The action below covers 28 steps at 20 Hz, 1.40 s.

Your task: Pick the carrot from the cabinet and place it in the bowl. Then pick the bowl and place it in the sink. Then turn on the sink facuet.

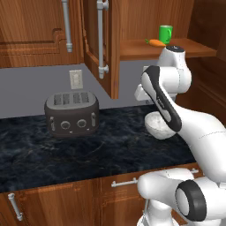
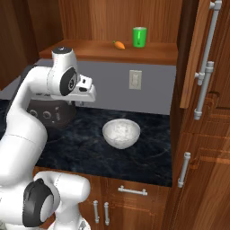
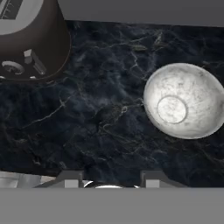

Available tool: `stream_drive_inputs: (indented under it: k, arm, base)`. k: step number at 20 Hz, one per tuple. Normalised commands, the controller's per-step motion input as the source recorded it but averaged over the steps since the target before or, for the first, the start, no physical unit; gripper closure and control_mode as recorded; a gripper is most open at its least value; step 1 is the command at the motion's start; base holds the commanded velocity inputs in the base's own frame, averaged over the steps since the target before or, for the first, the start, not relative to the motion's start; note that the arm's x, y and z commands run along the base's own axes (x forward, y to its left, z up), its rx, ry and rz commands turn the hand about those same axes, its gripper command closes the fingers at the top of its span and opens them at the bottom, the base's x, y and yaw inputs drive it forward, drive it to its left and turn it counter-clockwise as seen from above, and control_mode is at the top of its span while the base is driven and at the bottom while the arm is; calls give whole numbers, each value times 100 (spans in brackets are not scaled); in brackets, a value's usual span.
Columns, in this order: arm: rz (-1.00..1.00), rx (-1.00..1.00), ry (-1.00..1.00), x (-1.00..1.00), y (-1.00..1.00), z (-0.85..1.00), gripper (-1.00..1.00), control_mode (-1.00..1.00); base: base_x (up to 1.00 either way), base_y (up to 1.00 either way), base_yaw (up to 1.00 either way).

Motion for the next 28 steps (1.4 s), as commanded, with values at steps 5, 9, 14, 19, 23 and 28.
stream_drive_inputs:
  k: [5,9,14,19,23,28]
  arm:
    - [0,0,-5,-15,-3,4,-100,-100]
    - [-1,-5,-30,-27,-26,54,-100,-100]
    - [-2,-9,-48,-37,-48,100,-100,-100]
    - [0,-7,-33,-23,-42,97,-100,-100]
    - [0,-5,-25,0,-27,69,-100,-100]
    - [-4,-1,-11,27,-4,22,-100,-100]
  base:
    - [0,0,0]
    - [0,0,0]
    - [0,0,0]
    - [0,0,0]
    - [0,0,0]
    - [0,0,0]
